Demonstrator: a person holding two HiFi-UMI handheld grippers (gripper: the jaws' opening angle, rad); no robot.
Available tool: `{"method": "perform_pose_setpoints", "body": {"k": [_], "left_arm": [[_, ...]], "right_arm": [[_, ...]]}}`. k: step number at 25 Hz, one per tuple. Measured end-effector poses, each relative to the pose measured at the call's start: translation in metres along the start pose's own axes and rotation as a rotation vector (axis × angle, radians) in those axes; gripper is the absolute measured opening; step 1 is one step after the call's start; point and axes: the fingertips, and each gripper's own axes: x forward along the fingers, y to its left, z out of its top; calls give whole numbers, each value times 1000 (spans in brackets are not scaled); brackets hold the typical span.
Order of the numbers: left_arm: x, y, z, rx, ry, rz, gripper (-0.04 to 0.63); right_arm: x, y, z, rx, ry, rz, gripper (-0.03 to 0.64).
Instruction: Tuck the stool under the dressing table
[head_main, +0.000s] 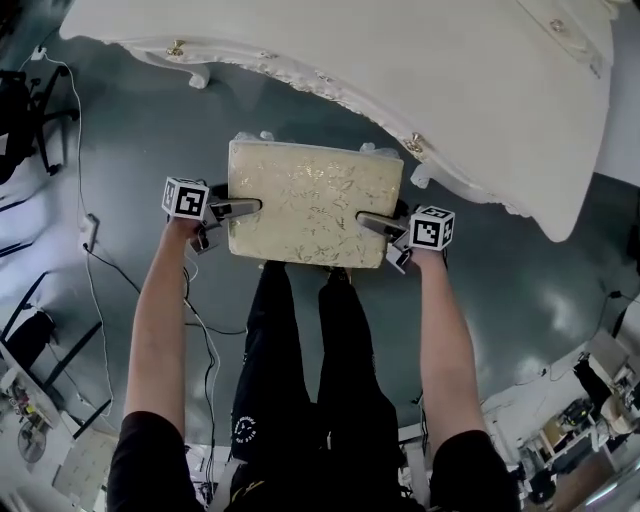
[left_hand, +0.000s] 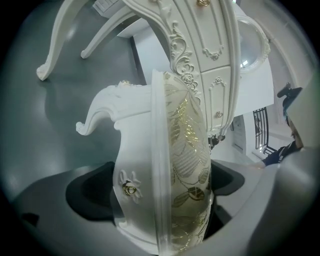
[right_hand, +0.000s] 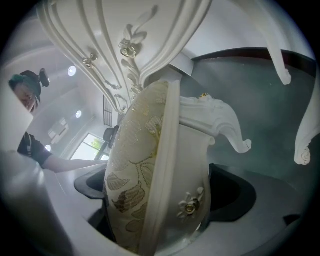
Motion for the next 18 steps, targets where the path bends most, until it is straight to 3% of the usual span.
{"method": "perform_pose_setpoints", "body": {"k": [2,5,9,12,18], "left_arm": [[0,-15,-26,4,14,-5,557],[-13,-54,-97,-11,17,14,558],[-17,-90,-162,-45,-71,-9,558],[-21,-89,-170,-60,-112,-1,560],[-19,-94,-143,-16,-78,1,560]], "right_arm": [[-16,14,-22,-2,-18,-5,603],[-47,50,-81,-7,-21,8,603],[-66,75,-116,-76,54,31,603],[-61,76,-120,-86,109,38,603],[-66,78,-114,-52,55,23,603]]}}
